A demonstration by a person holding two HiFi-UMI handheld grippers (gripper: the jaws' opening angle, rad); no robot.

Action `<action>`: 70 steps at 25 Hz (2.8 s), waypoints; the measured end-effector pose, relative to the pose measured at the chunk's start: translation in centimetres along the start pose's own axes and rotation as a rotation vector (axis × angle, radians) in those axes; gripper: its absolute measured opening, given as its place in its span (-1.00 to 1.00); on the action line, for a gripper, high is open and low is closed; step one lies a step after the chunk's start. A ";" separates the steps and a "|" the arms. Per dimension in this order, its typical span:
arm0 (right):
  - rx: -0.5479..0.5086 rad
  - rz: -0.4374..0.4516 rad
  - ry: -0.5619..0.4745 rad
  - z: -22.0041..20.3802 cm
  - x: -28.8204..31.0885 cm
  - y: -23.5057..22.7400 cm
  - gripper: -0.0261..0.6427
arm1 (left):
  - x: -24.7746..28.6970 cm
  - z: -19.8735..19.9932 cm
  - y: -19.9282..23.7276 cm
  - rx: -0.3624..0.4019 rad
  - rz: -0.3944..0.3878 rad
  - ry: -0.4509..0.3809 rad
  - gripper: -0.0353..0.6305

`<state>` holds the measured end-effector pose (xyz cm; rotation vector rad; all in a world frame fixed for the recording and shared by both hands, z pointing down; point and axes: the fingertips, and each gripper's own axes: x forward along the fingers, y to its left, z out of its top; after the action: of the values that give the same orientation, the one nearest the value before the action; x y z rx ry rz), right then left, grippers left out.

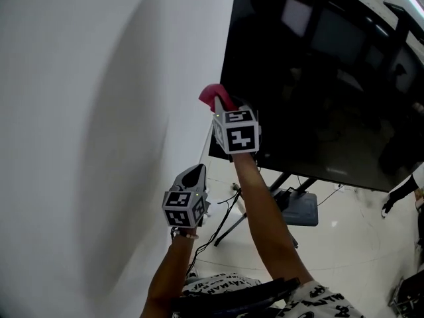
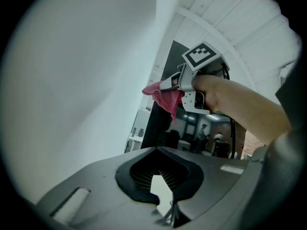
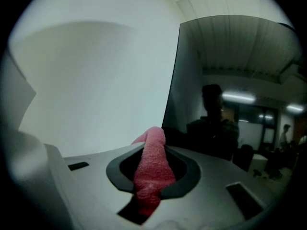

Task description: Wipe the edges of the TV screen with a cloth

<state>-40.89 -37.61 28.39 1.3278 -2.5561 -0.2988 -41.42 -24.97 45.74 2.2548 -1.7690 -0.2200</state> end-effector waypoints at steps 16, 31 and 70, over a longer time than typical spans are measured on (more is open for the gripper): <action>-0.054 -0.069 -0.205 18.7 -2.3 -4.5 -0.72 | 2.7 15.2 -4.3 0.152 -0.052 -0.171 -0.94; -0.136 -0.120 -0.270 26.9 -3.5 -5.8 -0.72 | 3.0 30.4 -5.9 0.236 -0.032 -0.318 -0.94; -1.089 -0.186 -0.097 36.8 -6.4 -8.2 -0.71 | 2.7 36.8 -11.4 0.354 -0.173 -0.395 -0.94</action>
<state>-42.30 -34.49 -9.66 1.0560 -1.7531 -1.5251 -40.46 -29.24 7.40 2.7794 -1.9229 -0.4449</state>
